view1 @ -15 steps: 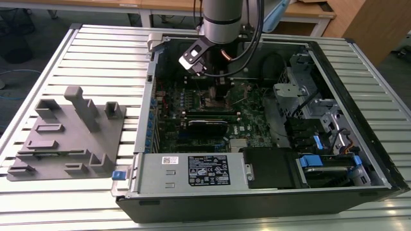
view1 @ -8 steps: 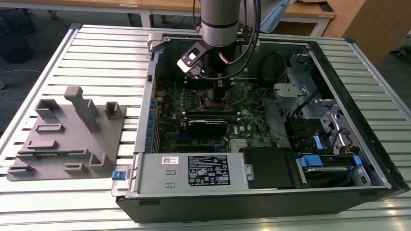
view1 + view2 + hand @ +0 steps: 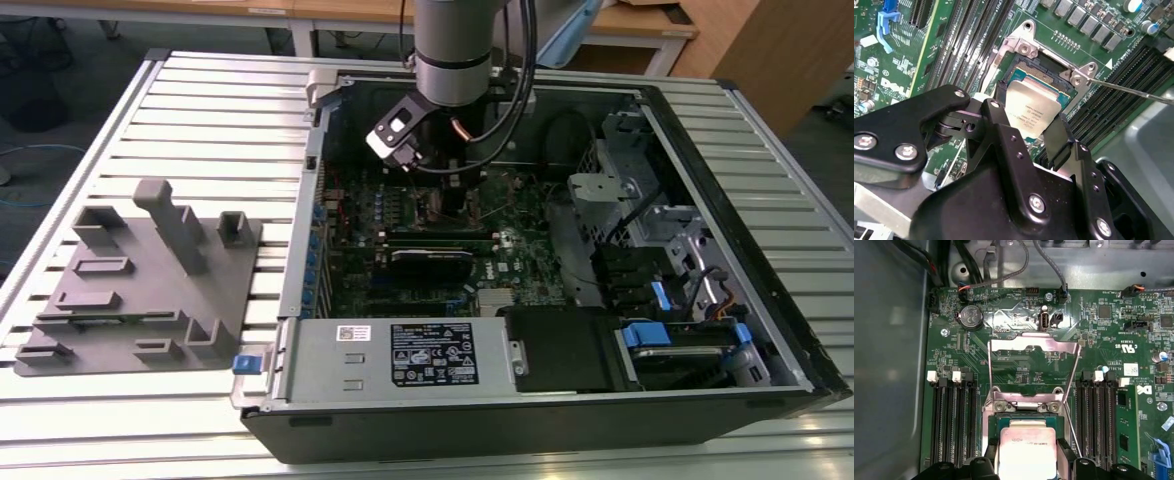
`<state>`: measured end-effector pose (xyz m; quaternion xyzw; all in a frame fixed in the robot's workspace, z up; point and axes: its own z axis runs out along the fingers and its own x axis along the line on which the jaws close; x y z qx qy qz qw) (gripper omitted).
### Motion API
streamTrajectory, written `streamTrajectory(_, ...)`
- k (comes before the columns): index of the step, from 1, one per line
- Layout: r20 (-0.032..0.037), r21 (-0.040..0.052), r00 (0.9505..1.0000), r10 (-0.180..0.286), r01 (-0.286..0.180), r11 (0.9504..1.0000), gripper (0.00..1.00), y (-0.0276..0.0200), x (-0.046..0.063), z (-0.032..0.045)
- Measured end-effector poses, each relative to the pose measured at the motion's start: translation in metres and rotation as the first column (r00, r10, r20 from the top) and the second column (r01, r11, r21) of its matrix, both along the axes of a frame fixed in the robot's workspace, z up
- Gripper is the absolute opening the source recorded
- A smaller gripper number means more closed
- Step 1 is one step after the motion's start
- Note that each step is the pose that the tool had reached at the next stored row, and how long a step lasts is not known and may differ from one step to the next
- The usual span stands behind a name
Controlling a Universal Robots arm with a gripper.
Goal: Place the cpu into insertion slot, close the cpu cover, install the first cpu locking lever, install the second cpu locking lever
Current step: 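Place the cpu into insertion slot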
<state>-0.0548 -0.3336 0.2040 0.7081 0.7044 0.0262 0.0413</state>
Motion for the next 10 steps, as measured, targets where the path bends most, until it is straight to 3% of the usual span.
streamTrajectory(10,0.0,0.0,1.0,0.0,0.0,1.0,0.54,0.0,0.0,-0.0068)
